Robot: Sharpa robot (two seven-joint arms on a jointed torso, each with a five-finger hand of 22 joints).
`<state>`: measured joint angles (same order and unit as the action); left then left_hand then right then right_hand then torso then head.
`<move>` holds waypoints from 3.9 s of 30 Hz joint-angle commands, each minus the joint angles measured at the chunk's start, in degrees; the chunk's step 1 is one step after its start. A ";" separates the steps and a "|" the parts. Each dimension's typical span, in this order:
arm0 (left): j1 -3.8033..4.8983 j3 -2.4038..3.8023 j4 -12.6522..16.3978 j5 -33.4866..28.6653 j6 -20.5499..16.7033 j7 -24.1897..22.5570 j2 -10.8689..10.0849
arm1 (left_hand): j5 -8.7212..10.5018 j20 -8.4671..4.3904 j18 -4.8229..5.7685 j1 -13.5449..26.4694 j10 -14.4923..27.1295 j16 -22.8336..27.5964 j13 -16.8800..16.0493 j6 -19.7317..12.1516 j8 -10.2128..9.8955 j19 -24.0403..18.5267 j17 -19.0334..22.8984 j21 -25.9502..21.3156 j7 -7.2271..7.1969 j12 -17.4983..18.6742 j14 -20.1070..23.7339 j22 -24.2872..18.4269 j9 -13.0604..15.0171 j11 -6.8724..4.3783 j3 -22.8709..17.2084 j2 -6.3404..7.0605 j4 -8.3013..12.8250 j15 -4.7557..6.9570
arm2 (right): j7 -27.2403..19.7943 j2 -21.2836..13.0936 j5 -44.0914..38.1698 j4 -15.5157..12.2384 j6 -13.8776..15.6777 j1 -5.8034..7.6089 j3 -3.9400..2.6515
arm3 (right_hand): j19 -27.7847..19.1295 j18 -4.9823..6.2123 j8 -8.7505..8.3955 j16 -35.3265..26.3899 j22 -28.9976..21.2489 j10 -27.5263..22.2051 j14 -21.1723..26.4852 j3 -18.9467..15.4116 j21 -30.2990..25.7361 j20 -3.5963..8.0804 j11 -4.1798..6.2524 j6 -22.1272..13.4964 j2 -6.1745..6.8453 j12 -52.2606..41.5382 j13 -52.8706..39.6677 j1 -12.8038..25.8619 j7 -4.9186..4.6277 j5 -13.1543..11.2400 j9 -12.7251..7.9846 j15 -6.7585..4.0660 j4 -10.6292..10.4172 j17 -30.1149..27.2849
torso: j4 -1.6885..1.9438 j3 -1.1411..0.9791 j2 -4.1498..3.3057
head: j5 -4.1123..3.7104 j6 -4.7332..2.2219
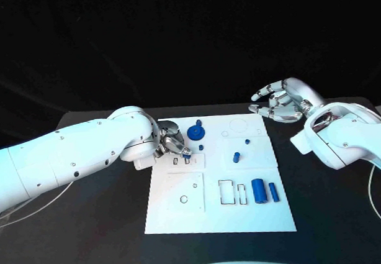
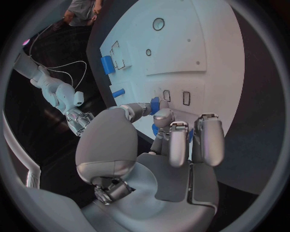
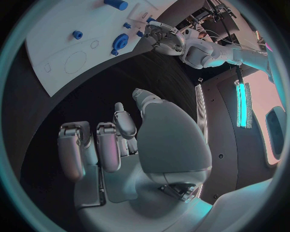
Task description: Assemble the parts on the task board
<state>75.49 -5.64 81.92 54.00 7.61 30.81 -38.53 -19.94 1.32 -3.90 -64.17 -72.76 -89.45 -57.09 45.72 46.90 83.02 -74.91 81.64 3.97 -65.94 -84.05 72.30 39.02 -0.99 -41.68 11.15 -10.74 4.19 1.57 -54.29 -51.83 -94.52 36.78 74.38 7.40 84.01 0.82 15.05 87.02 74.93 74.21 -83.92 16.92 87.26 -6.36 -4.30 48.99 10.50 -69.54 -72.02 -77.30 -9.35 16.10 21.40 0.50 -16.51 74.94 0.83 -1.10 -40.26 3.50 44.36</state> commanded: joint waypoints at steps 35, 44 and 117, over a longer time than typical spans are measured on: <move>-1.16 -1.04 -0.96 4.14 2.48 0.09 1.01 | -1.78 -0.80 0.36 1.81 -2.00 0.14 -1.87 1.87 1.82 0.25 -14.10 0.39 -1.34 -2.16 -5.67 0.25 2.66 -0.63 -9.30 -0.02 9.84 0.84 | -0.25 -0.11 -0.26 -0.02 -0.70 -0.03 0.00 | 4.25 0.03 0.45 -0.27 13.06 -0.18 -4.16 0.32 -0.30 0.32 0.04 -0.16 0.04 0.25 0.11 1.04 0.20 0.34 0.09 -0.50 0.01 7.43 | -0.13 -0.02 -0.09 | 0.30 0.61; -1.17 -1.09 -0.89 4.32 3.27 0.16 0.93 | -1.76 -0.83 0.36 1.89 -2.15 0.10 -2.06 1.89 1.98 0.25 -14.16 0.38 -1.40 -2.35 -5.69 0.25 2.74 -0.69 -9.27 -0.06 9.82 0.88 | -0.24 -0.11 -0.27 0.02 -0.77 -0.04 0.00 | 4.25 0.03 0.45 -0.27 13.06 -0.18 -4.16 0.32 -0.30 0.32 0.04 -0.16 0.04 0.25 0.11 1.04 0.20 0.34 0.09 -0.50 0.01 7.43 | -0.18 -0.01 -0.11 | 0.37 0.72; -1.17 -1.20 -3.74 3.95 6.85 0.33 2.99 | -0.21 -1.70 0.69 9.75 -3.66 -0.55 -3.64 3.94 4.91 1.07 -15.09 0.85 -3.11 -4.66 -5.95 1.86 1.59 -2.00 3.07 -1.52 1.71 2.02 | -0.51 -0.44 -0.26 -0.18 -0.54 -0.04 0.00 | 4.04 0.14 0.83 -0.57 12.77 -0.69 -4.06 0.14 -0.75 0.40 0.10 -0.34 0.00 1.09 1.06 2.52 0.28 -0.11 0.07 -0.56 -0.10 6.94 | -0.14 -0.03 -0.10 | -0.35 1.70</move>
<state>74.67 -6.58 78.02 58.55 12.14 31.07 -35.79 -20.47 -0.11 -3.93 -55.02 -76.31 -89.68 -60.69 49.51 51.71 84.05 -74.91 82.26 0.79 -70.34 -84.04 74.14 40.66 -2.75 -38.87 9.81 -9.07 5.83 1.46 -54.72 -51.83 -94.59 36.72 74.37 7.40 84.01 0.82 15.51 86.70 74.91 74.00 -84.14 16.92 86.81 -6.36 -4.10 48.78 10.48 -68.65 -71.00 -75.33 -9.14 16.31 21.42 0.29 -16.51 74.93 0.67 -1.14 -40.37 3.20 46.01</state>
